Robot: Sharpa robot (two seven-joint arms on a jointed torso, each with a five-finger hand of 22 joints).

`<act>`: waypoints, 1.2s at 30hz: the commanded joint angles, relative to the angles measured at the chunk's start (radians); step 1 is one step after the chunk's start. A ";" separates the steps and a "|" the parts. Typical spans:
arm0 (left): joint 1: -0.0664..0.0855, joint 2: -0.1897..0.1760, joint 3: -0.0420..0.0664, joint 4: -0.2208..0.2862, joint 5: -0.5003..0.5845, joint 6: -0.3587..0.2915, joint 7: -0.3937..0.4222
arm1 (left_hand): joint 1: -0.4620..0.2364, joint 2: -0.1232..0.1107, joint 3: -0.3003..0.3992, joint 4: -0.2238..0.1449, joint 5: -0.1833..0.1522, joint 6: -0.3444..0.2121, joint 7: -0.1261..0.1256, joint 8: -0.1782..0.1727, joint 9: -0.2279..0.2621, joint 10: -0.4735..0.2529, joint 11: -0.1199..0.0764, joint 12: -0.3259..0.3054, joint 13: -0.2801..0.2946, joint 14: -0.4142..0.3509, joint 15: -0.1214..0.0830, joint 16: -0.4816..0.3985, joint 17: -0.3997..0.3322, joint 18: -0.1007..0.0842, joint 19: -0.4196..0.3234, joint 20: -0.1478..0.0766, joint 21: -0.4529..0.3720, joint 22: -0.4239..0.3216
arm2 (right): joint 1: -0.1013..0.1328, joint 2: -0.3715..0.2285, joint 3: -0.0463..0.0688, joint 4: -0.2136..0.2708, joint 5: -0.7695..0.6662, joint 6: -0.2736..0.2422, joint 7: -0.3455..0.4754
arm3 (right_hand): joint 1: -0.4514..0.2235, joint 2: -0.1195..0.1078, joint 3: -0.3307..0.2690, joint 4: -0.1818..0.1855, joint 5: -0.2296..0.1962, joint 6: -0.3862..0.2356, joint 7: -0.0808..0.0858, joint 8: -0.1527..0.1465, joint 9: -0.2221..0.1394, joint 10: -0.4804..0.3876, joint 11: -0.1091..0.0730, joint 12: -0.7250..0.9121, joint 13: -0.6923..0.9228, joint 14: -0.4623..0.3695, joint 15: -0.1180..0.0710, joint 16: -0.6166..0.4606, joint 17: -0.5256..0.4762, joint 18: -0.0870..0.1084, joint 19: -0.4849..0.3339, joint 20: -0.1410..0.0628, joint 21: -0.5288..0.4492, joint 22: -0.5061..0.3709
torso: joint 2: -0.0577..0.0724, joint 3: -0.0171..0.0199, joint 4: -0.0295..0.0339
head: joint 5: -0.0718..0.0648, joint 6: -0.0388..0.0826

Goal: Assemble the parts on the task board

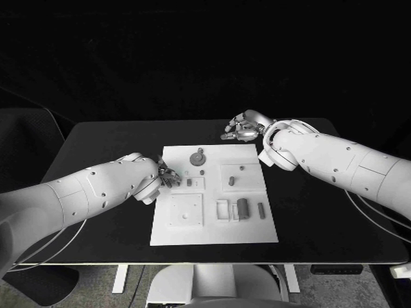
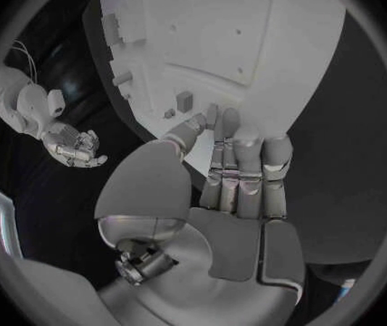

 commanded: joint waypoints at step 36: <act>-0.003 0.014 -0.001 -0.012 -0.058 0.024 0.019 | 0.057 0.029 0.102 -0.050 0.002 0.067 -0.008 0.011 0.013 0.078 -0.013 0.037 0.024 0.015 -0.022 0.079 0.035 0.045 0.023 -0.013 0.049 0.020 | -0.001 -0.003 0.000 0.006 -0.001 0.014 0.007 | -0.010 0.005 -0.003 0.001 -0.002 -0.008 0.001 0.005 -0.002 -0.002 0.000 0.002 -0.002 -0.003 0.001 0.000 -0.002 -0.007 -0.003 -0.002 -0.004 -0.002 | 0.001 -0.0016 0.0006 | -0.008 -0.001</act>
